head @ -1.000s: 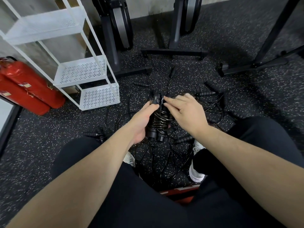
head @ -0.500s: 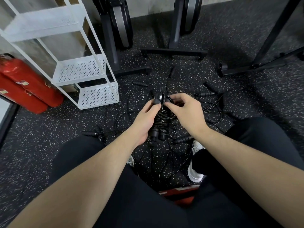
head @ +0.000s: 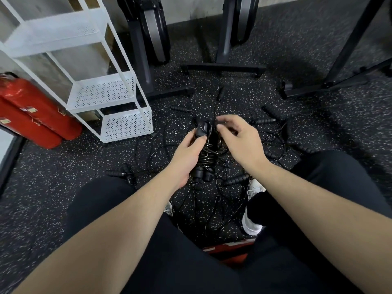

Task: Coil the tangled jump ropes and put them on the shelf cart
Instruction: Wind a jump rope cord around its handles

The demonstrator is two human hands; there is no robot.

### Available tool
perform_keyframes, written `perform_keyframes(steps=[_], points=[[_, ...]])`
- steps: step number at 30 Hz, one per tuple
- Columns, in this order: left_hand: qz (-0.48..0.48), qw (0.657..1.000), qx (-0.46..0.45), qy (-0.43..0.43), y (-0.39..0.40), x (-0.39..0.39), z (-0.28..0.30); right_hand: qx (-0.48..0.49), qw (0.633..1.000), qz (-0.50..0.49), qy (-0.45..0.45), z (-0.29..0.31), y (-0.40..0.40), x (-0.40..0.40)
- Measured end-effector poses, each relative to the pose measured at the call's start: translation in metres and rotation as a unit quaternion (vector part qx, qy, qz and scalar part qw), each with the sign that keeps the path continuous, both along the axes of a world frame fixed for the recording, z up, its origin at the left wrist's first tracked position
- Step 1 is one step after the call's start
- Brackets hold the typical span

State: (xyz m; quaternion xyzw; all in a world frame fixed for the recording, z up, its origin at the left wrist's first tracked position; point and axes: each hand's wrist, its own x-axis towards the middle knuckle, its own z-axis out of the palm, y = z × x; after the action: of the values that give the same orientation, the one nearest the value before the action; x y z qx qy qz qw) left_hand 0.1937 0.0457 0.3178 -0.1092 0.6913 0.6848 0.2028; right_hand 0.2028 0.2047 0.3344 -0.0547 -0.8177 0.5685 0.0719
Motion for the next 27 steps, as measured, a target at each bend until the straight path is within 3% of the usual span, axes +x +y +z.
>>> perform_keyframes(steps=[4,7,15,22,25,27], points=[[0.01,0.997,-0.058,0.059,0.005,0.004,0.0,0.084,0.996,0.041,-0.014,0.007,0.003,0.001],[0.003,0.988,-0.11,0.107,0.007,0.005,0.0,0.163,0.984,0.057,0.032,-0.001,-0.002,0.002],[-0.031,0.972,-0.187,0.142,0.011,0.004,-0.002,0.18,0.979,0.008,0.097,-0.011,-0.003,-0.004],[-0.094,0.965,-0.231,0.079,0.009,0.002,-0.007,0.044,0.995,0.077,0.053,0.0,-0.002,-0.001],[-0.097,0.958,-0.26,0.073,0.005,-0.002,-0.011,-0.119,0.992,0.045,-0.016,0.006,-0.002,-0.005],[-0.112,0.947,-0.289,0.089,0.002,-0.007,-0.007,-0.262,0.962,-0.04,-0.067,0.01,0.004,-0.01]])
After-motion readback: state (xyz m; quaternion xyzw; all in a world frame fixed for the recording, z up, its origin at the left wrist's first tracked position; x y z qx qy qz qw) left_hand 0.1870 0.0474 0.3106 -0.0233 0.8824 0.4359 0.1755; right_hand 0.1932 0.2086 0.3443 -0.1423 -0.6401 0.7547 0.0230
